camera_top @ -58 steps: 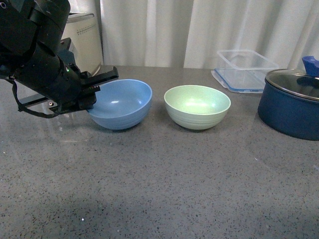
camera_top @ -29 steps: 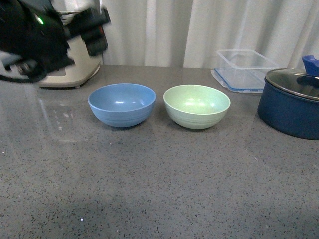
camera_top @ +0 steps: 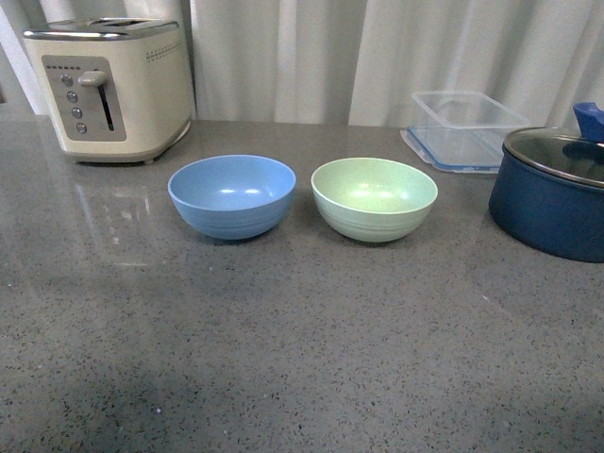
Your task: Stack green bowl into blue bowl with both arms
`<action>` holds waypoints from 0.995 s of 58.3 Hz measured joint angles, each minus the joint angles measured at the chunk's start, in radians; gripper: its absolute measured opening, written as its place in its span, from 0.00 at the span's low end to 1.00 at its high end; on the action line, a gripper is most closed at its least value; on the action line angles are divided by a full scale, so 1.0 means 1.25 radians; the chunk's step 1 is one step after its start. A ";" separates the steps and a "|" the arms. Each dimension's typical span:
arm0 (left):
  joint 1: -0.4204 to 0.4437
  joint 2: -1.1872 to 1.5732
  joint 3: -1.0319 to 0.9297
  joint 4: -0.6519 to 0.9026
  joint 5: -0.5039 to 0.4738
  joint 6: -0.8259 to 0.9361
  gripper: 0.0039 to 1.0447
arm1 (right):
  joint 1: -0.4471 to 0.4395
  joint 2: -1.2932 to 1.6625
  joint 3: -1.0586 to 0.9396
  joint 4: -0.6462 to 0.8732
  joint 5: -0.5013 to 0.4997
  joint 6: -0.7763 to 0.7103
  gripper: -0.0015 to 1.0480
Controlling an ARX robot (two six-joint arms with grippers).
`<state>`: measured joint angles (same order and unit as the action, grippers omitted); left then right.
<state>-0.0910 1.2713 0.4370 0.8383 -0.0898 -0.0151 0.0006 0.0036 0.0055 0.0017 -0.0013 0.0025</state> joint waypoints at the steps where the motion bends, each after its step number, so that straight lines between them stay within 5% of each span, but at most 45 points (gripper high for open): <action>1: 0.002 -0.010 -0.013 0.002 0.003 0.001 0.03 | 0.000 0.000 0.000 0.000 0.000 0.000 0.90; 19: 0.069 -0.172 -0.182 0.004 0.067 0.006 0.03 | 0.000 0.000 0.000 0.000 0.000 0.000 0.90; 58: 0.071 -0.466 -0.332 -0.139 0.070 0.006 0.03 | 0.000 0.000 0.000 0.000 0.000 0.000 0.90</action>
<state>-0.0021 0.6888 0.0219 0.6643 -0.0021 -0.0074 0.0006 0.0036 0.0055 0.0017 -0.0013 0.0025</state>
